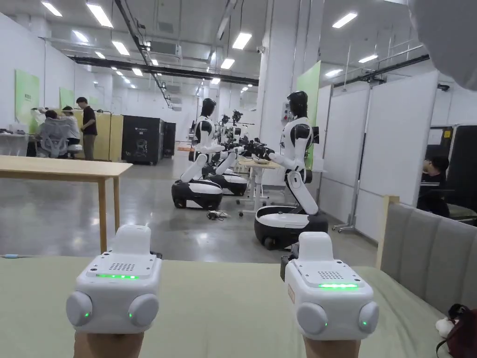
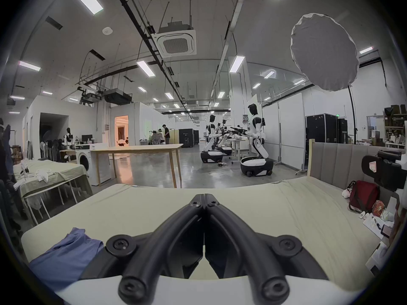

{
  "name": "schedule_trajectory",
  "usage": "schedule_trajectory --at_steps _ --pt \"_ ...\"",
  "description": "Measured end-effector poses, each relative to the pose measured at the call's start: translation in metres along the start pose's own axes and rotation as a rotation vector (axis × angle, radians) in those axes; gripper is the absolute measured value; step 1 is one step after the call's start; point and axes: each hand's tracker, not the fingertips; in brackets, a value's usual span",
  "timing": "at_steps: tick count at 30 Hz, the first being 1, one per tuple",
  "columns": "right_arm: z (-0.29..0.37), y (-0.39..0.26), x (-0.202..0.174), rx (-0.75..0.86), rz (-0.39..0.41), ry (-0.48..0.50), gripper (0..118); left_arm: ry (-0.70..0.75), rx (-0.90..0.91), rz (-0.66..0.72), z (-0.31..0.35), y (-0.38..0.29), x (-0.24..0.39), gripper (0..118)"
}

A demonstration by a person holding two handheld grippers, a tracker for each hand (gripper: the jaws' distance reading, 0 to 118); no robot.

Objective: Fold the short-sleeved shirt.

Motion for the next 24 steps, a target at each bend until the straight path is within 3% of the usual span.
schedule_trajectory --at_steps 11,12,16,24 --pt "0.009 -0.004 -0.027 -0.016 0.012 0.034 1 -0.031 -0.024 0.013 -0.001 -0.003 0.002 0" --pt "0.01 0.002 -0.002 -0.018 0.012 0.044 1 -0.034 -0.025 0.0 0.0 -0.003 0.003 0" --pt "0.014 0.006 -0.021 -0.009 0.026 0.085 1 -0.03 -0.024 -0.014 0.012 -0.007 -0.008 0" --pt "0.013 0.012 -0.128 0.033 0.016 0.282 1 0.219 -0.032 -0.031 0.05 -0.025 -0.137 0"
